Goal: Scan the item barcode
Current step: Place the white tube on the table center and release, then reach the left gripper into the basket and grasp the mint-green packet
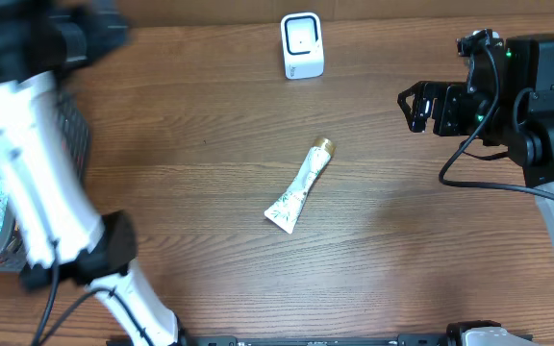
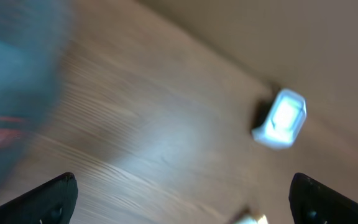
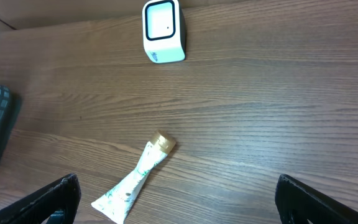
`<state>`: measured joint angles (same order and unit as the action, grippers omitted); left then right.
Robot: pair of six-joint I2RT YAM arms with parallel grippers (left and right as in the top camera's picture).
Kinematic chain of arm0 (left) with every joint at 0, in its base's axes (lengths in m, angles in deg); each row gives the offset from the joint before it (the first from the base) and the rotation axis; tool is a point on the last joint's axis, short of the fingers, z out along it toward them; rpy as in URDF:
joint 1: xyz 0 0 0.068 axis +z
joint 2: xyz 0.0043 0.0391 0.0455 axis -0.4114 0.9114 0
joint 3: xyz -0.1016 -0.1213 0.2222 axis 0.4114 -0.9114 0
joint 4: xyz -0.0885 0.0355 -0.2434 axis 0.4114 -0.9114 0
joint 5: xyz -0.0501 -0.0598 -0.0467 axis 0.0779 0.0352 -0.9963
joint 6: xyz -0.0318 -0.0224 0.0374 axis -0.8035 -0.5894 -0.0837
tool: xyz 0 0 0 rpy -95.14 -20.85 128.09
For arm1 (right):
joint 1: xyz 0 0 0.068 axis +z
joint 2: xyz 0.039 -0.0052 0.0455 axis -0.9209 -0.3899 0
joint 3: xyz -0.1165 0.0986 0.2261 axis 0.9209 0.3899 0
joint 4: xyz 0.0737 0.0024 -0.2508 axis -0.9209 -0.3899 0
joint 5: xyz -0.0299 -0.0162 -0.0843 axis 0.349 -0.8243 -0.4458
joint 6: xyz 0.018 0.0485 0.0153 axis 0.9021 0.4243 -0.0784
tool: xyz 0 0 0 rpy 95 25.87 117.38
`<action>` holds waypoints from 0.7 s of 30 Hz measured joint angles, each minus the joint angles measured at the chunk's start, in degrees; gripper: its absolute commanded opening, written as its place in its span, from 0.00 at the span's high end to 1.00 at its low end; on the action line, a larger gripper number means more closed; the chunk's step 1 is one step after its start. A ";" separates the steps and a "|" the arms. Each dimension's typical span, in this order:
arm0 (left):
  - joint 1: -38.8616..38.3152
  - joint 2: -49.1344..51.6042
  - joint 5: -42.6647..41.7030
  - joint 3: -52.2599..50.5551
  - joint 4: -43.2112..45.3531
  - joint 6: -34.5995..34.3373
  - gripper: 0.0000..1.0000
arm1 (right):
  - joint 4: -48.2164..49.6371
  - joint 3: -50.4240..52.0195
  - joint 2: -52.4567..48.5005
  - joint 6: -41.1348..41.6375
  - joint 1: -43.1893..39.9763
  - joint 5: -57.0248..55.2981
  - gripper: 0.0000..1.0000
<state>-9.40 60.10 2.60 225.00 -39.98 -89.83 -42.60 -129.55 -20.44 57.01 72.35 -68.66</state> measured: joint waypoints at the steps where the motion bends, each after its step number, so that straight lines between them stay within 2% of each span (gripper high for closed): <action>1: 3.08 -1.31 -0.15 0.48 -0.13 0.50 0.00 | 0.00 0.00 0.00 0.02 -0.02 0.00 0.00; 4: 10.25 -3.96 -0.59 0.52 -0.35 1.92 0.01 | -0.07 0.00 0.00 0.00 0.00 0.00 0.00; 5: 12.50 -4.44 -0.79 0.04 -0.35 2.54 0.06 | -0.17 0.00 0.00 0.02 -0.02 0.00 0.00; 9: 18.32 -4.83 0.39 -4.44 -0.28 4.42 0.11 | -0.63 0.00 0.00 0.02 -0.02 0.02 0.00; 16: 26.60 -3.93 7.02 -23.41 0.15 4.92 0.13 | -1.70 0.00 0.00 0.00 0.00 -0.02 0.00; 21: 32.74 -3.58 7.43 -32.81 7.10 5.57 0.14 | -1.64 0.00 0.00 0.02 0.00 0.00 0.00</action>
<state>23.34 56.51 10.03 192.19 -32.87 -84.26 -44.24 -129.55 -20.44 57.04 72.35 -68.66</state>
